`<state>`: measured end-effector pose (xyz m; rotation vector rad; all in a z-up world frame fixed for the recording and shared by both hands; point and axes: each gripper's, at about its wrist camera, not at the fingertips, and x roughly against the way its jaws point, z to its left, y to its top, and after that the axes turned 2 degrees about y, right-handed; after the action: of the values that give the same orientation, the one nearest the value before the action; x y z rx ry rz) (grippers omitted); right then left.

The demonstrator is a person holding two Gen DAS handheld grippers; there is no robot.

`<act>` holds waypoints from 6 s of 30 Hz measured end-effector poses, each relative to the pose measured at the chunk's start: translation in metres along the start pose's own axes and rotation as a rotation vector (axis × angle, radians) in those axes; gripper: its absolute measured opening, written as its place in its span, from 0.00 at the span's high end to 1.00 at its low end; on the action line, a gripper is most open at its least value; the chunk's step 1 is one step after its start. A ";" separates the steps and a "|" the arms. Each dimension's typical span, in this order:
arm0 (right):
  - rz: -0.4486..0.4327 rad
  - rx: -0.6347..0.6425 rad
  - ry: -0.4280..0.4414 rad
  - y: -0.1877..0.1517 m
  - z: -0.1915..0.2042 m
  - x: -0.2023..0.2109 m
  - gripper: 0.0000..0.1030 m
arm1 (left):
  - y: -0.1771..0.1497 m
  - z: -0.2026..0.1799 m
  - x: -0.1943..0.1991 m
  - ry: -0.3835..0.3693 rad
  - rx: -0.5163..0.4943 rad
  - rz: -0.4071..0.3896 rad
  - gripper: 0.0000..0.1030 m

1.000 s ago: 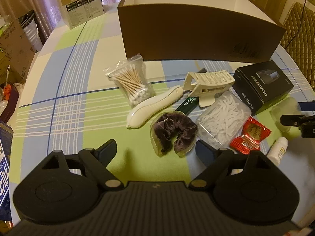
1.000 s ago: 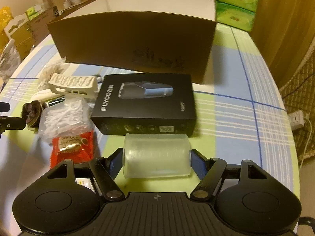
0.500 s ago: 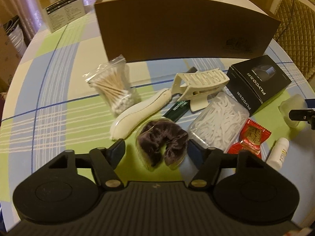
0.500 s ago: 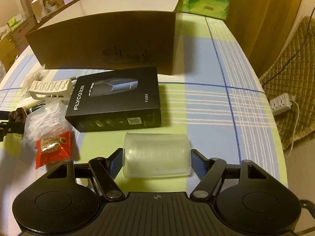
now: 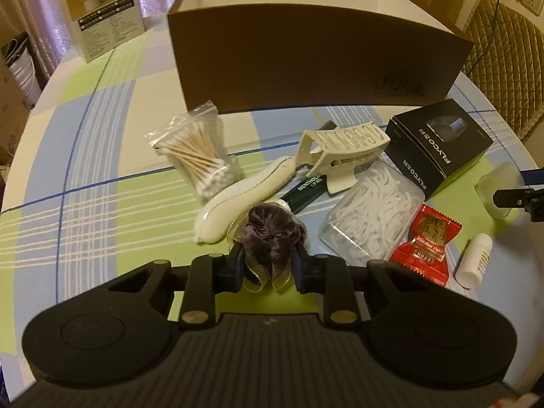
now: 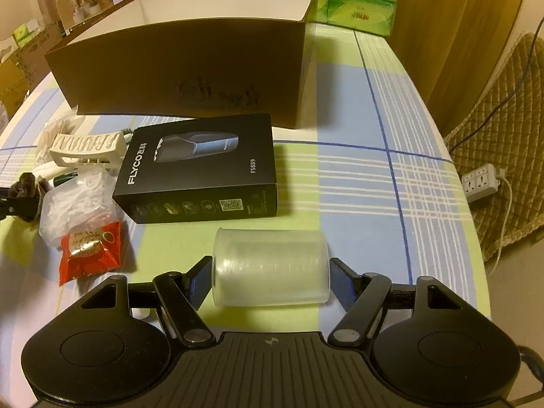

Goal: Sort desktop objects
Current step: 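Grasp the frosted cup with the right tool while the left tool grasps the brown scrunchie, then carry the scrunchie and cup into the brown box with both tools, then open both tools, releasing scrunchie and cup inside the box, then withdraw both tools back toward the remaining items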

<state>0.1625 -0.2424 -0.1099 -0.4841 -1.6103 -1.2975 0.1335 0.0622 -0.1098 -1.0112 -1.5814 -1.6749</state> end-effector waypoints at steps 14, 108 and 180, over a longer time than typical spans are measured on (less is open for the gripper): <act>-0.063 -0.012 0.073 0.017 -0.001 0.038 0.33 | 0.022 0.005 0.056 -0.029 0.027 -0.122 0.78; -0.011 0.263 0.067 0.227 0.013 -0.055 0.10 | 0.225 0.010 -0.059 0.045 -0.095 0.005 0.26; -0.020 0.233 0.208 -0.033 0.084 0.055 0.04 | -0.031 -0.003 0.105 0.097 0.158 0.034 0.18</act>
<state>0.0760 -0.1924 -0.0764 -0.1836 -1.5683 -1.1175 0.0528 0.0689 -0.0365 -0.8590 -1.5968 -1.5261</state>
